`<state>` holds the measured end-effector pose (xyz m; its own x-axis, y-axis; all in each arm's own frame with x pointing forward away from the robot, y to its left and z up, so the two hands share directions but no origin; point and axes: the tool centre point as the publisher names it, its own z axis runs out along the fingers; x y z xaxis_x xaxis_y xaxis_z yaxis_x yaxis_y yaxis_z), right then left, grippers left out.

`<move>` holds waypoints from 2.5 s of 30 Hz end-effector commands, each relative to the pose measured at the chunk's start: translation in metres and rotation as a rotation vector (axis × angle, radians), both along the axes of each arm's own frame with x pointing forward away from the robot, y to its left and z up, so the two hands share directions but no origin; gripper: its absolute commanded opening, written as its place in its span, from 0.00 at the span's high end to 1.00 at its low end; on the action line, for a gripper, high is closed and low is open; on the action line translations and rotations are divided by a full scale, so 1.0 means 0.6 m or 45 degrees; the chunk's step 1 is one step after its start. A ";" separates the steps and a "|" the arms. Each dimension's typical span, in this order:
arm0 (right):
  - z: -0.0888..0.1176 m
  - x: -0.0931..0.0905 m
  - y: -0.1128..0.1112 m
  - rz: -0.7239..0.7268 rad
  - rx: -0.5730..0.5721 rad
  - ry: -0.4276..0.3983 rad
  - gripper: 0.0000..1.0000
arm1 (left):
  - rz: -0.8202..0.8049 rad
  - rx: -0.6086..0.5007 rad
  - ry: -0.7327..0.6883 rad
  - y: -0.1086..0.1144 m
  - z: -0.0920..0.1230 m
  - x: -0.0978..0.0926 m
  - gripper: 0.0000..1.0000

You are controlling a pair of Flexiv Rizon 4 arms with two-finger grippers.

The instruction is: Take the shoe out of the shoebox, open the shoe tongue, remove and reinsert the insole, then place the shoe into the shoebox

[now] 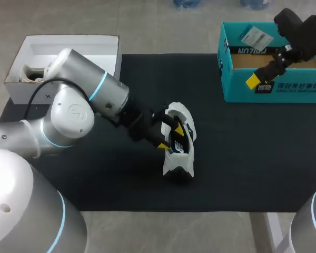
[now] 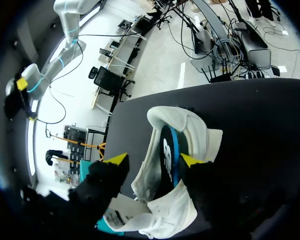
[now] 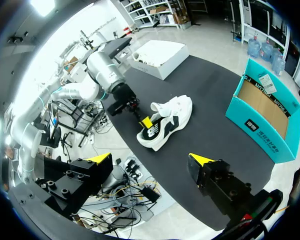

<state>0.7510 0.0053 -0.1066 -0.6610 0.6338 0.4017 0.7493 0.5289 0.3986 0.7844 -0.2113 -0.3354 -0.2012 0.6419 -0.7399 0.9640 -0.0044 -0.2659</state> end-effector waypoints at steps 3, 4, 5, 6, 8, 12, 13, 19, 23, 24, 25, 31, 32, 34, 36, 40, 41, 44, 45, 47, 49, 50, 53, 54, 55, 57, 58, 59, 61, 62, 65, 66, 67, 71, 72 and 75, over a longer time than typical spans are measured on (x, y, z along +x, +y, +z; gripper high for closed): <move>0.000 0.003 0.001 0.002 -0.002 0.004 0.00 | -0.145 0.316 -0.048 0.017 0.050 0.001 0.00; 0.000 0.003 0.001 0.002 -0.002 0.004 0.00 | -0.160 0.338 -0.060 0.017 0.054 0.002 0.00; 0.000 0.003 0.001 0.002 -0.002 0.004 0.00 | -0.183 0.362 -0.057 0.015 0.059 0.002 0.00; 0.000 0.003 0.001 0.002 -0.002 0.004 0.00 | -0.196 0.388 -0.084 0.013 0.063 0.002 0.00; 0.000 0.003 0.001 0.002 -0.002 0.004 0.00 | -0.211 0.417 -0.102 0.009 0.067 0.003 0.00; 0.010 -0.010 -0.023 -0.010 -0.013 -0.027 0.00 | -0.247 0.484 -0.141 0.006 0.067 -0.001 0.00; 0.012 -0.015 -0.030 -0.010 -0.013 -0.037 0.00 | -0.251 0.498 -0.148 0.007 0.066 -0.003 0.00; 0.018 -0.037 -0.058 -0.034 -0.034 -0.046 0.00 | -0.254 0.505 -0.147 0.007 0.065 -0.005 0.00; 0.018 -0.038 -0.060 -0.029 -0.040 -0.007 0.00 | -0.254 0.505 -0.147 0.007 0.065 -0.005 0.00; 0.018 -0.038 -0.060 -0.029 -0.040 -0.007 0.00 | -0.254 0.505 -0.147 0.007 0.065 -0.005 0.00; 0.018 -0.038 -0.060 -0.029 -0.040 -0.007 0.00 | -0.254 0.505 -0.147 0.007 0.065 -0.005 0.00; 0.018 -0.038 -0.060 -0.029 -0.040 -0.007 0.00 | -0.254 0.505 -0.147 0.007 0.065 -0.005 0.00; 0.018 -0.038 -0.060 -0.029 -0.040 -0.007 0.00 | -0.238 0.538 -0.201 0.005 0.063 -0.003 0.00; 0.018 -0.038 -0.060 -0.029 -0.040 -0.007 0.00 | -0.235 0.565 -0.231 0.001 0.059 -0.005 0.00; 0.018 -0.038 -0.060 -0.029 -0.040 -0.007 0.00 | -0.252 0.619 -0.289 -0.002 0.052 -0.013 0.00; 0.018 -0.038 -0.060 -0.029 -0.040 -0.007 0.00 | -0.246 0.644 -0.325 -0.004 0.038 -0.023 0.17; 0.018 -0.038 -0.060 -0.029 -0.040 -0.007 0.00 | -0.232 0.635 -0.310 -0.004 0.036 -0.024 0.60; 0.018 -0.038 -0.060 -0.029 -0.040 -0.007 0.00 | -0.230 0.635 -0.297 -0.005 0.028 -0.022 1.00; 0.018 -0.038 -0.060 -0.029 -0.040 -0.007 0.00 | -0.229 0.634 -0.296 -0.006 0.026 -0.021 1.00; 0.018 -0.038 -0.060 -0.029 -0.040 -0.007 0.00 | -0.226 0.635 -0.279 -0.008 0.021 -0.016 1.00; 0.018 -0.038 -0.060 -0.029 -0.040 -0.007 0.00 | -0.227 0.644 -0.285 -0.009 0.017 -0.012 1.00; 0.018 -0.038 -0.060 -0.029 -0.040 -0.007 0.00 | -0.231 0.654 -0.285 -0.010 0.014 -0.011 1.00; 0.018 -0.038 -0.060 -0.029 -0.040 -0.007 0.00 | -0.243 0.686 -0.305 -0.015 0.002 -0.007 1.00; 0.018 -0.038 -0.060 -0.029 -0.040 -0.007 0.00 | -0.244 0.691 -0.312 -0.017 -0.004 -0.005 1.00; 0.018 -0.038 -0.060 -0.029 -0.040 -0.007 0.00 | -0.243 0.701 -0.320 -0.019 -0.008 -0.004 1.00; 0.018 -0.038 -0.060 -0.029 -0.040 -0.007 0.00 | -0.251 0.728 -0.325 -0.024 -0.024 -0.003 1.00; 0.018 -0.038 -0.060 -0.029 -0.040 -0.007 0.00 | -0.255 0.740 -0.332 -0.025 -0.031 -0.003 1.00; 0.018 -0.038 -0.060 -0.029 -0.040 -0.007 0.00 | -0.260 0.754 -0.337 -0.026 -0.038 -0.003 1.00; 0.018 -0.038 -0.060 -0.029 -0.040 -0.007 0.00 | -0.266 0.773 -0.338 -0.028 -0.054 -0.004 1.00; 0.018 -0.038 -0.060 -0.029 -0.040 -0.007 0.00 | -0.272 0.787 -0.341 -0.028 -0.063 -0.005 1.00; 0.018 -0.038 -0.060 -0.029 -0.040 -0.007 0.00 | -0.279 0.808 -0.346 -0.029 -0.090 -0.006 1.00; 0.018 -0.038 -0.060 -0.029 -0.040 -0.007 0.00 | -0.281 0.823 -0.351 -0.028 -0.098 -0.007 1.00; 0.018 -0.038 -0.060 -0.029 -0.040 -0.007 0.00 | -0.286 0.833 -0.347 -0.028 -0.107 -0.007 1.00; 0.018 -0.038 -0.060 -0.029 -0.040 -0.007 0.00 | -0.290 0.844 -0.336 -0.024 -0.141 -0.011 1.00; 0.018 -0.038 -0.060 -0.029 -0.040 -0.007 0.00 | -0.295 0.849 -0.336 -0.024 -0.149 -0.014 1.00; 0.018 -0.038 -0.060 -0.029 -0.040 -0.007 0.00 | -0.308 0.879 -0.352 -0.021 -0.163 -0.018 1.00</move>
<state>0.7262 -0.0317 -0.0960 -0.6497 0.6605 0.3765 0.7577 0.5225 0.3910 0.7752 -0.2202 -0.4131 0.1371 0.9757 -0.1711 0.9886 -0.1456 -0.0383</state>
